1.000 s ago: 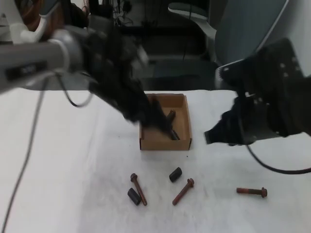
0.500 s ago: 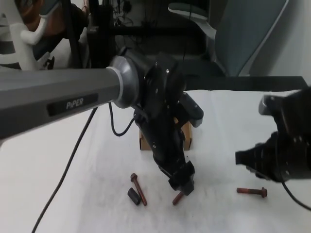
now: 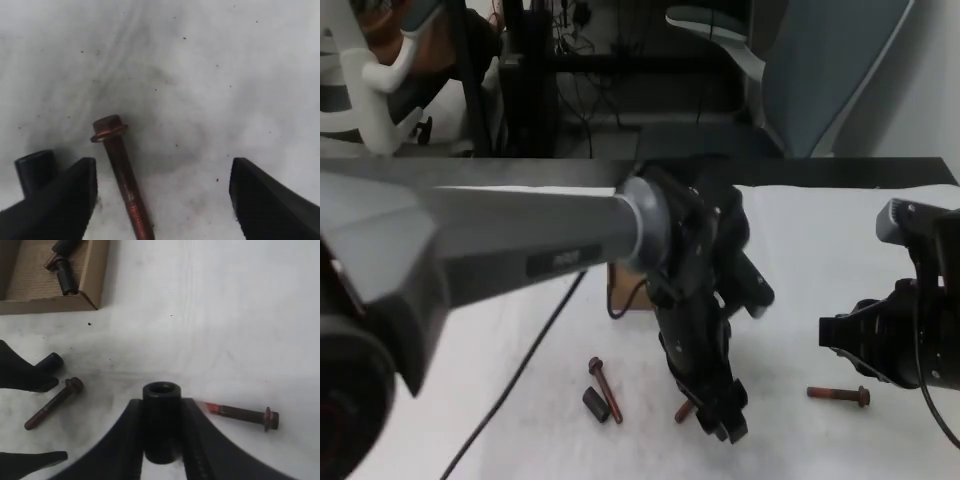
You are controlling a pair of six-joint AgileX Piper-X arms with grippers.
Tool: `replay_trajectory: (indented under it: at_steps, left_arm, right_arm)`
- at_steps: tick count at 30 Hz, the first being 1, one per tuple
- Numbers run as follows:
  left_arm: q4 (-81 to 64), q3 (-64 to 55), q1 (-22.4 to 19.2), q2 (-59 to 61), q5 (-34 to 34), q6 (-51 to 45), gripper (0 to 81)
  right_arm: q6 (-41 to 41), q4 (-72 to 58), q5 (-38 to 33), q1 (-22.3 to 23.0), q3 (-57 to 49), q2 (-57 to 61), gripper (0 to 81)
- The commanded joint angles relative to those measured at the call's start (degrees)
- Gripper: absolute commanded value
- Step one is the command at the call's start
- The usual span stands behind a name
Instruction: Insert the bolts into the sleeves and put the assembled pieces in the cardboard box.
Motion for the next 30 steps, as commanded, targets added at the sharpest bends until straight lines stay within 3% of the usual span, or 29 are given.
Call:
replay_trajectory:
  at_steps: [1,11,13,14,15,16,18,23,27,30]
  left_arm:
    - [-0.25,-1.40,-0.31,1.16,-1.70,-1.44,68.3]
    - [-2.11,-2.41,-0.31,5.11,-3.81,-4.02,68.3]
    - [-2.08,-2.41,-0.31,5.36,-4.69,-4.91,64.5]
    - [-1.64,-2.41,-0.31,5.33,-5.25,-5.65,58.1]
    - [-0.66,-2.41,-0.31,5.49,-6.45,-6.04,46.2]
    - [-0.24,-2.41,-0.31,5.48,-7.16,-6.05,41.2]
    - [2.37,-2.41,-0.31,5.48,-8.94,-6.34,0.3]
    - [2.59,-2.41,-0.21,4.89,-10.90,-9.35,1.8]
    - [-12.18,1.42,-0.03,-5.32,0.42,-13.23,1.8]
    - [-21.00,6.62,-0.03,-13.03,1.76,-14.78,1.8]
  right_arm:
    - [-0.11,0.16,-1.20,-0.30,0.08,-1.70,0.6]
    - [-0.11,0.14,-5.46,-0.30,0.43,-4.73,0.6]
    - [-0.11,0.14,-6.09,-0.30,0.43,-5.02,0.6]
    - [-0.11,0.14,-6.12,-0.30,0.43,-5.07,0.6]
    - [-0.11,0.14,-6.12,-0.30,0.43,-5.07,0.6]
    - [-0.11,0.14,-6.12,-0.30,0.43,-5.07,0.6]
    - [-0.11,0.14,-6.90,-0.30,0.43,-5.04,0.6]
    - [-3.73,0.14,-8.69,-0.19,0.72,-5.39,0.6]
    - [-8.71,-3.82,-9.26,-0.18,7.00,-13.36,0.6]
    - [-8.69,-5.29,-11.11,0.09,11.60,-19.58,0.6]
